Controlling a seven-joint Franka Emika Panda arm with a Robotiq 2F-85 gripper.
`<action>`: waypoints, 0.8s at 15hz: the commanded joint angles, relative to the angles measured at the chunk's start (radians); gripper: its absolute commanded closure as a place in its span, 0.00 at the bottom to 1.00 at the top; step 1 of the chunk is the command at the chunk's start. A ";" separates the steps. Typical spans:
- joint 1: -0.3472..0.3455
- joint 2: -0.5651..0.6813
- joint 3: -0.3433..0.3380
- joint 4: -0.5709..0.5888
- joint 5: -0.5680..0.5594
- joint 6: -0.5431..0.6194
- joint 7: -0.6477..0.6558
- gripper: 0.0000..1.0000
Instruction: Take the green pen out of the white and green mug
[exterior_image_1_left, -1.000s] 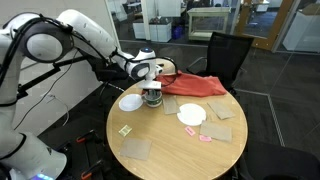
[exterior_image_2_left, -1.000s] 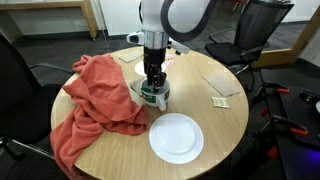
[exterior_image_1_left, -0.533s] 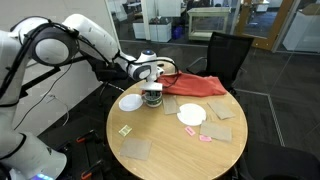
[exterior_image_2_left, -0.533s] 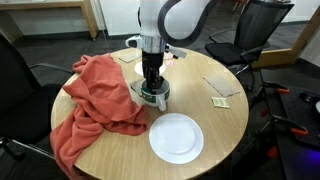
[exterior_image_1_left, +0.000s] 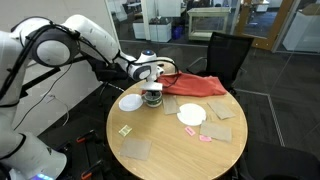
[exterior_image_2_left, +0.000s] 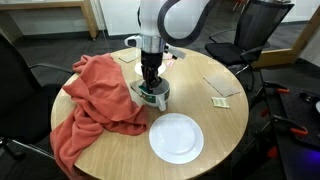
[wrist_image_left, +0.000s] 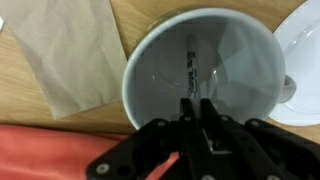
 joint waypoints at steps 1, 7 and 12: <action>-0.025 -0.079 0.029 -0.082 -0.004 0.061 0.003 0.96; -0.018 -0.245 0.031 -0.237 -0.014 0.153 0.031 0.96; -0.016 -0.415 0.034 -0.387 -0.004 0.222 0.028 0.96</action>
